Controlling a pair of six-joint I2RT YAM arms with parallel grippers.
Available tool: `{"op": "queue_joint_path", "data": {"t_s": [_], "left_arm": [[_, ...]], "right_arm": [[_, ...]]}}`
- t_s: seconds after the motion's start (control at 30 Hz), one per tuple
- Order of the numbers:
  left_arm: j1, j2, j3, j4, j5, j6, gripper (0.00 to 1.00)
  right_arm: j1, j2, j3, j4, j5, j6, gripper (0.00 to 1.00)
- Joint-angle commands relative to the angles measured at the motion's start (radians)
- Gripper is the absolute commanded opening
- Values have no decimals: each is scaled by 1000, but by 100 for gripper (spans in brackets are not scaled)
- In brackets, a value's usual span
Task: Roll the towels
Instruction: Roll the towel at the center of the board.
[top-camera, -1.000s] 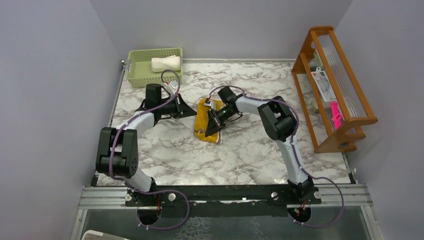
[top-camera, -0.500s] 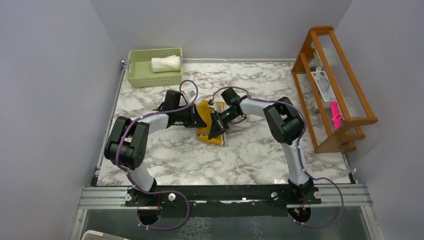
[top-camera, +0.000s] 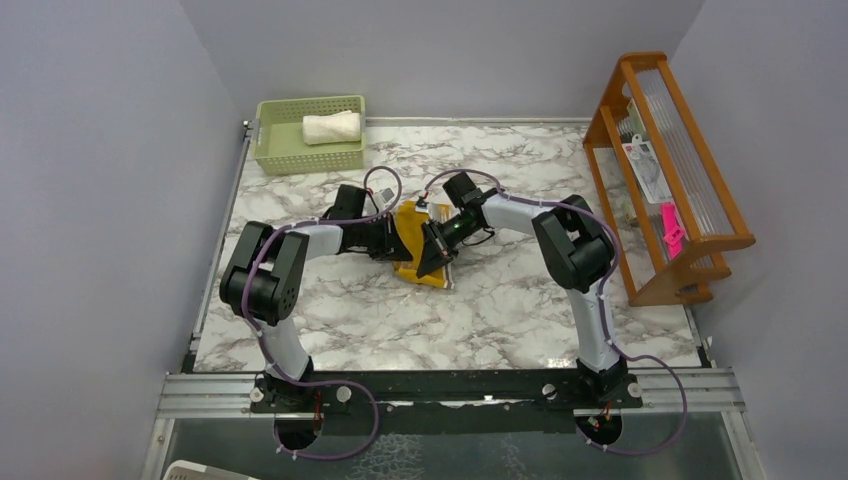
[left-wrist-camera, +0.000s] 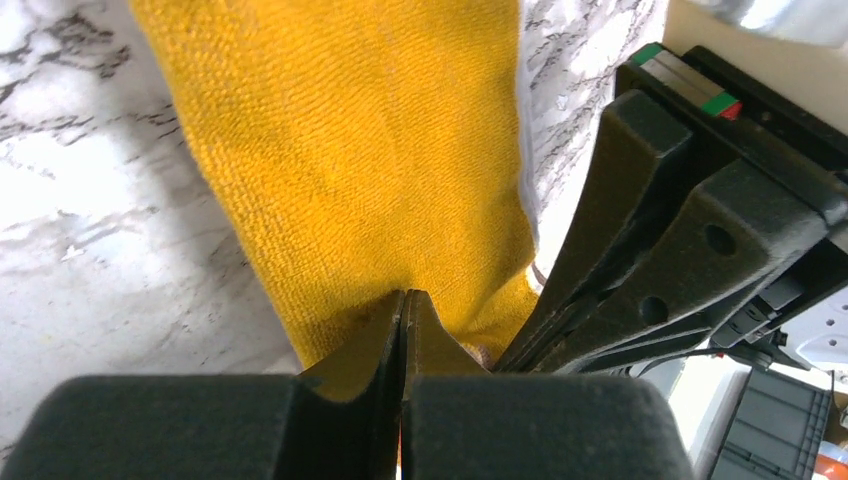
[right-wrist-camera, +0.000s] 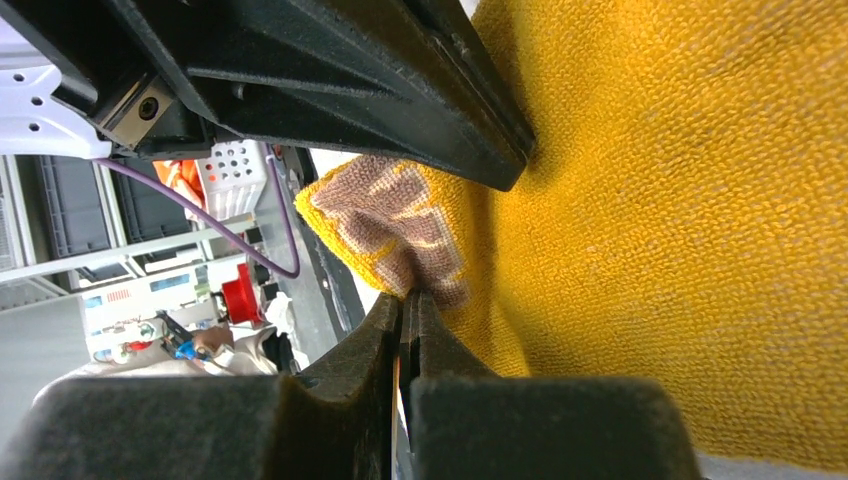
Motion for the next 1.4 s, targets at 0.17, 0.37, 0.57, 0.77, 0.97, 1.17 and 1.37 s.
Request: {"op": "queue_joint_path", "data": {"t_s": [0.17, 0.37, 0.57, 0.77, 0.97, 1.17, 1.37], "left_arm": [[5, -22, 118, -98, 103, 133, 0], [-4, 18, 127, -183, 243, 146, 0], [-4, 13, 54, -322, 141, 239, 0], [-4, 56, 13, -365, 70, 287, 0], [1, 69, 43, -413, 41, 331, 0], [46, 58, 54, -432, 29, 340, 0], [109, 0, 64, -443, 33, 314, 0]], "right_arm": [[10, -13, 57, -90, -14, -64, 1], [10, -23, 53, -89, -6, -61, 1], [9, -31, 64, -76, -17, -56, 1], [10, -40, 88, -93, -32, -76, 1], [10, 0, 82, -32, -45, -5, 1], [6, 55, 89, -14, -47, 5, 1], [-15, 159, 105, -7, -42, 24, 1]]}}
